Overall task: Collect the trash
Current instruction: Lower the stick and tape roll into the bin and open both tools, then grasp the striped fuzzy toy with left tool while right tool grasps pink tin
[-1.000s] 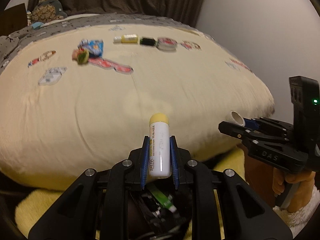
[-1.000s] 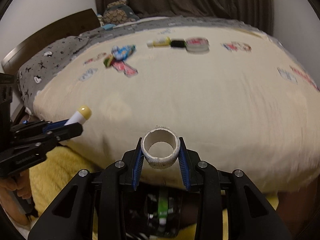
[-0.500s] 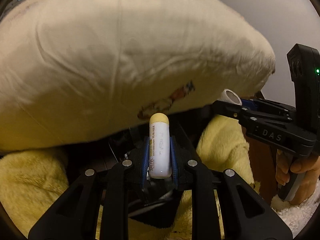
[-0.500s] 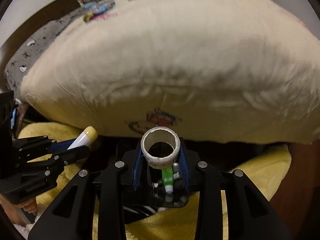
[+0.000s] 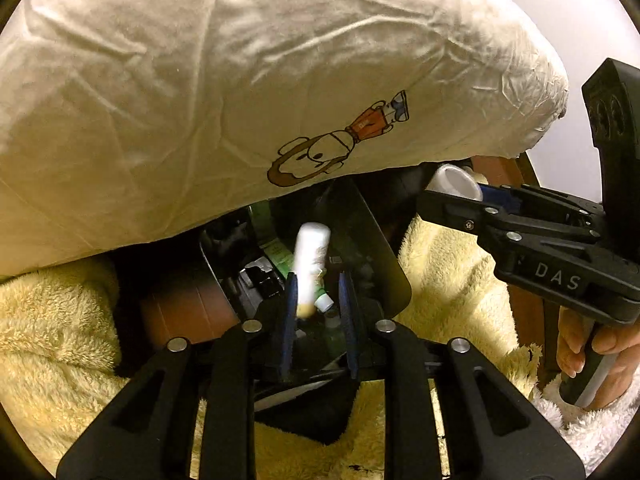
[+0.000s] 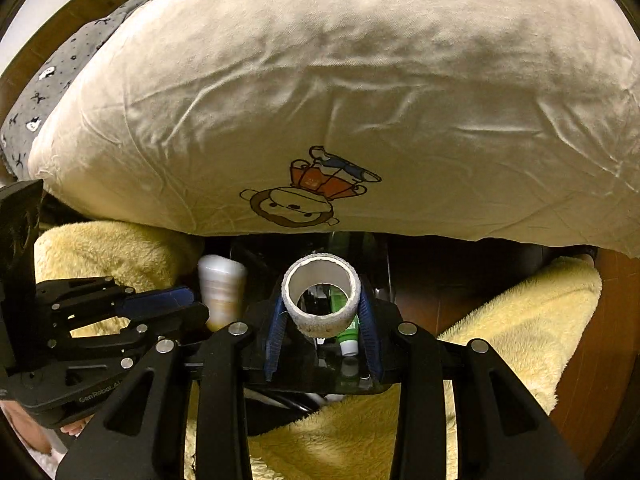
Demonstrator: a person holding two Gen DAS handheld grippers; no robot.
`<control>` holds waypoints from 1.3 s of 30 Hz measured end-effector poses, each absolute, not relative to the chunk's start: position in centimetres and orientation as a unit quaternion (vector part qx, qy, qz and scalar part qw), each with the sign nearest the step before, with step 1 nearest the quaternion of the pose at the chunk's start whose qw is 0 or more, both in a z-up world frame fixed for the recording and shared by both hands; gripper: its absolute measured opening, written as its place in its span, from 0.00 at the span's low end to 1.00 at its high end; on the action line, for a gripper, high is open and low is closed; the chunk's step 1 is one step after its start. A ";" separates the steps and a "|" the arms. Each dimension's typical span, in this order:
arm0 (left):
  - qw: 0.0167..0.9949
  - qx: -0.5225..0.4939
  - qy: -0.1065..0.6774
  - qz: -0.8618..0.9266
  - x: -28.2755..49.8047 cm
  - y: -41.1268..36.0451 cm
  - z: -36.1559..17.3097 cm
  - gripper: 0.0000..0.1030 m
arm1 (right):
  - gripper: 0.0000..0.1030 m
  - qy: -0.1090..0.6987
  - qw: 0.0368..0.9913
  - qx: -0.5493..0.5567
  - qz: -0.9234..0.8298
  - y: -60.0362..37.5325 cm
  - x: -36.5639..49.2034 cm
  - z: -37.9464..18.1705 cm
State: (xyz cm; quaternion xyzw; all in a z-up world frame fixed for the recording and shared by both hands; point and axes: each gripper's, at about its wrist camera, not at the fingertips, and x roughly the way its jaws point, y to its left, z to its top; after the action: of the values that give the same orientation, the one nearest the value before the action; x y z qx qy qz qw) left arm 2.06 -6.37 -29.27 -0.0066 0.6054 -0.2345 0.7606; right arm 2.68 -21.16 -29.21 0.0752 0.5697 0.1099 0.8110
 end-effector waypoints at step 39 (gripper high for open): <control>0.898 -0.009 0.433 -0.083 14.8 4.6 -14.5 0.70 | 0.84 0.420 0.905 0.040 0.056 -22.3 18.8 -16.9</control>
State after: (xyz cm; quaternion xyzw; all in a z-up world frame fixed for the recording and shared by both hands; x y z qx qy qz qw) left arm 14.80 4.60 -14.55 -0.0088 0.4330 -0.0830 0.8975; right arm 18.78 -22.30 -16.95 0.0396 0.4204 0.0558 0.9047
